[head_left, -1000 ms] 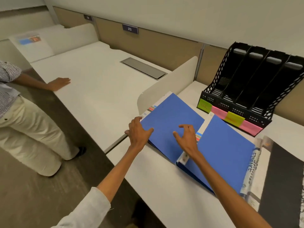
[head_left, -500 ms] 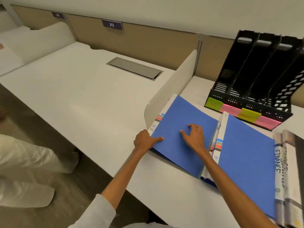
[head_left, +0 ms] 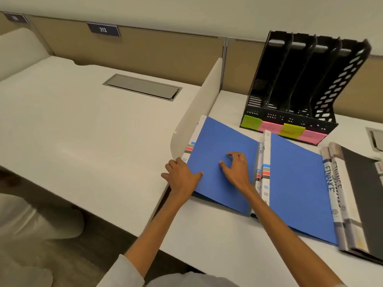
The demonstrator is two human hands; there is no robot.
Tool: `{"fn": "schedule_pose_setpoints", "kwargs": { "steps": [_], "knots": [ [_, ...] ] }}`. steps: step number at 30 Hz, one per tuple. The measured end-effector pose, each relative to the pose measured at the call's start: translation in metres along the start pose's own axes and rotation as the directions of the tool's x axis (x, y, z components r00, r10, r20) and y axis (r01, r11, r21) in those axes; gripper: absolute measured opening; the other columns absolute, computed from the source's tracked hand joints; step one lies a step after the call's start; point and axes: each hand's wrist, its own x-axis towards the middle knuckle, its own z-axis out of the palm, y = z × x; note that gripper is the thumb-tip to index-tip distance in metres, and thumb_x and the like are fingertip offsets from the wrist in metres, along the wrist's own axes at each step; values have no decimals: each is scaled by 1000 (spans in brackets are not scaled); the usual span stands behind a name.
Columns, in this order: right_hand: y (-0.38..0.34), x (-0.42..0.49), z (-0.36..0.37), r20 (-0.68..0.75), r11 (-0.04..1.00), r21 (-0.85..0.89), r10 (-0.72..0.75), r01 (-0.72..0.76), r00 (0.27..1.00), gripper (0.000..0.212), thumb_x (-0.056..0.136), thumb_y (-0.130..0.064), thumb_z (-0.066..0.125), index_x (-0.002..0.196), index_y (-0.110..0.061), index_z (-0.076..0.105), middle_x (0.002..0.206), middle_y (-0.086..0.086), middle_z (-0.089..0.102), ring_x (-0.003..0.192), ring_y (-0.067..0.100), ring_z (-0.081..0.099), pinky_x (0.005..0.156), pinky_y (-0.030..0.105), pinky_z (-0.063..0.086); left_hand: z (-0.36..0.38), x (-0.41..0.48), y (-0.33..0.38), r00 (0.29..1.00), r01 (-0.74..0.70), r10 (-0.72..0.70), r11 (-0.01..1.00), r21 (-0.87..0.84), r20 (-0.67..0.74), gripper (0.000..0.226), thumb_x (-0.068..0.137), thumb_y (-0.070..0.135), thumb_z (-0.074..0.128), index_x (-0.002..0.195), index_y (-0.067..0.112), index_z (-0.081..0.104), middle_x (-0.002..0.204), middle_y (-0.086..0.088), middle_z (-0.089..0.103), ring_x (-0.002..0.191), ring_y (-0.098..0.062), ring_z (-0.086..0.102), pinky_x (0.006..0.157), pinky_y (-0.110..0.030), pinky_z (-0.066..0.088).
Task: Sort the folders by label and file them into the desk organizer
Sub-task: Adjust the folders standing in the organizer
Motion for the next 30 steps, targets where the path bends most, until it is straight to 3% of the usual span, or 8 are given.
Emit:
{"fn": "schedule_pose_setpoints", "kwargs": {
  "steps": [5, 8, 12, 17, 21, 25, 27, 30],
  "knots": [
    [1, -8, -18, -210, 1000, 2, -17, 18, 978, 34, 87, -17, 67, 119, -8, 58, 125, 12, 52, 117, 26, 51, 94, 27, 41, 16, -19, 25, 974, -214, 211, 977, -25, -79, 95, 72, 55, 71, 143, 10, 28, 148, -16, 26, 137, -33, 23, 104, -51, 24],
    [5, -10, -37, -292, 992, -114, 9, -44, 956, 41, 85, -15, 66, 124, -9, 55, 128, 13, 49, 121, 29, 47, 99, 39, 45, 25, -25, 43, 955, -293, 295, 950, -106, 10, 86, 77, 52, 69, 142, 13, 31, 146, -13, 30, 137, -31, 24, 109, -47, 22],
    [11, -10, -60, -266, 880, -397, 162, -261, 950, 69, 75, -19, 70, 137, -12, 42, 140, 14, 37, 133, 32, 33, 103, 50, 33, 37, -32, 62, 906, -379, 406, 903, -202, 118, 72, 82, 51, 66, 138, 15, 40, 139, -9, 42, 132, -27, 33, 104, -41, 31],
    [27, -12, -79, -144, 797, -391, 442, -461, 886, 99, 73, -31, 80, 147, -15, 17, 138, 22, 35, 121, 40, 46, 94, 51, 45, 52, -47, 86, 774, -363, 556, 781, -507, 303, 71, 80, 52, 72, 135, 13, 50, 136, -7, 50, 127, -23, 46, 102, -38, 43],
    [30, -7, -88, -120, 818, -347, 446, -458, 887, 98, 70, -27, 83, 144, -16, 20, 126, 21, 44, 110, 39, 55, 83, 44, 50, 63, -58, 100, 709, -309, 603, 732, -606, 366, 71, 74, 55, 77, 125, 10, 60, 124, -7, 61, 111, -18, 57, 93, -35, 49],
    [31, -4, -101, -114, 837, -307, 441, -454, 890, 97, 68, -26, 84, 142, -15, 24, 122, 19, 49, 111, 39, 55, 80, 43, 49, 64, -67, 110, 647, -281, 639, 707, -649, 417, 46, 71, 53, 81, 85, 12, 63, 82, -6, 64, 66, -10, 58, 64, -31, 50],
    [27, -3, -104, -132, 851, -301, 409, -430, 903, 95, 68, -26, 84, 142, -14, 26, 121, 18, 51, 111, 39, 55, 80, 44, 50, 63, -71, 116, 622, -273, 653, 698, -662, 432, 52, 69, 54, 81, 88, 11, 60, 77, -4, 64, 67, -14, 62, 60, -28, 50],
    [17, -4, -113, -194, 863, -312, 351, -397, 916, 92, 68, -29, 86, 140, -12, 31, 120, 16, 57, 108, 39, 59, 79, 45, 52, 58, -78, 128, 607, -236, 658, 685, -689, 446, 56, 69, 52, 82, 105, 17, 55, 86, 8, 64, 71, -1, 61, 58, -17, 50]
  ]
}}
